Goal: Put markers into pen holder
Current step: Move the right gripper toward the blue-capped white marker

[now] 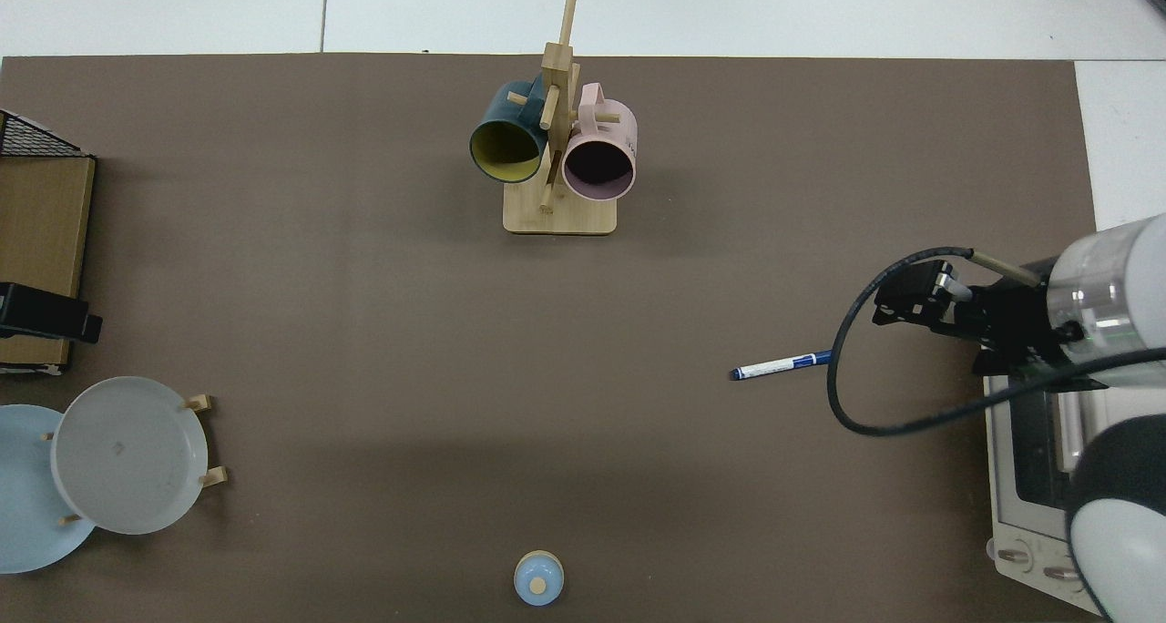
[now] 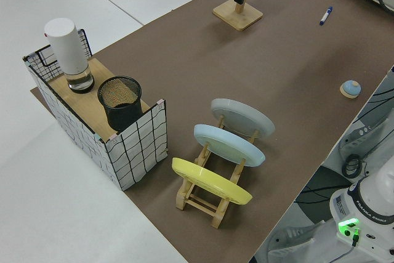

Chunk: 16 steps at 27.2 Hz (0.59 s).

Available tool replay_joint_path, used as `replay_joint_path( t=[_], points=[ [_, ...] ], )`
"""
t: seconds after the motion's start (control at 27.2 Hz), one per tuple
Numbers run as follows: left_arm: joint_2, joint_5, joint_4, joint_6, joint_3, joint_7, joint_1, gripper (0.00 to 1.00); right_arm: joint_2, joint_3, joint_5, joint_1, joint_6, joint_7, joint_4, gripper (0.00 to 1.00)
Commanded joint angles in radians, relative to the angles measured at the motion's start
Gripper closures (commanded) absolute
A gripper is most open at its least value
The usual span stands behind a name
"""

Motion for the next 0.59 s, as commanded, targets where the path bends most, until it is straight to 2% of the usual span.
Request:
replay_joint_path(
  t=[0.0,0.26,0.55],
  points=[
    [-0.028,0.012,-0.031,0.0,-0.006,0.004,0.008,0.0,-0.013,0.007,0.018,-0.027,0.115,0.246,-0.117,0.01],
    [-0.028,0.011,-0.031,0.003,-0.005,0.004,0.009,0.0,-0.008,0.007,0.018,-0.031,0.244,0.482,-0.226,0.01],
    [-0.028,0.001,-0.031,0.008,-0.006,0.003,0.008,0.0,0.036,0.005,0.018,-0.065,0.427,0.598,-0.366,0.01]
  ],
)
